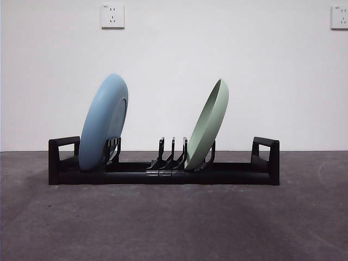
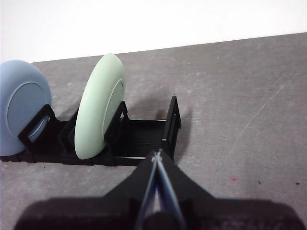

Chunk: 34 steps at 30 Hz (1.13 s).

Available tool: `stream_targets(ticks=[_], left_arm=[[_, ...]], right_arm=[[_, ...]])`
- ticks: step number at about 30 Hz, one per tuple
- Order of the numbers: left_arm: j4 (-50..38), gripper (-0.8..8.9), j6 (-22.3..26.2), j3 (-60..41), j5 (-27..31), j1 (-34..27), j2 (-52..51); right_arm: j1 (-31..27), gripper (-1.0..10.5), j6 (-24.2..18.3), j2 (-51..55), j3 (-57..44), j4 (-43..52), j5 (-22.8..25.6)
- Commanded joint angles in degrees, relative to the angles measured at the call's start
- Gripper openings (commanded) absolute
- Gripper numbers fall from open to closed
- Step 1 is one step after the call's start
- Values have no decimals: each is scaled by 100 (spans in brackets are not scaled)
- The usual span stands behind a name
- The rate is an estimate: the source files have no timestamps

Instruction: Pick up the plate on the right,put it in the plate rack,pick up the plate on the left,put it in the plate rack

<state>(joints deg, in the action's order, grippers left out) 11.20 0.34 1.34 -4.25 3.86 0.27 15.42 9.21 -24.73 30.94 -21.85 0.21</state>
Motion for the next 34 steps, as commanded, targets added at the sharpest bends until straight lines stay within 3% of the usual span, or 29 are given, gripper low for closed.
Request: stream_targets(ticks=[1, 16, 21, 23, 30, 34], left_arm=[[15, -4, -52, -70, -31, -20, -15], [17, -4, -52, -70, -31, -20, -15], [15, -4, -52, -70, -31, -20, -15], [17, -4, -52, -70, -31, -20, -15], [15, -4, -52, -70, -31, -20, -15], [17, -4, -52, -70, -31, -20, -15]], right_arm=[[7, 2, 37, -2, -37, 31, 17], [7, 2, -13, 2, -37, 33, 26], [-52, 2, -1147, 387, -129, -48, 420], [-133, 2, -1296, 595, -264, 0, 417], [-896, 2, -1276, 1574, -1246, 249, -452], [-1158, 2, -1161, 1985, -1945, 861, -629]])
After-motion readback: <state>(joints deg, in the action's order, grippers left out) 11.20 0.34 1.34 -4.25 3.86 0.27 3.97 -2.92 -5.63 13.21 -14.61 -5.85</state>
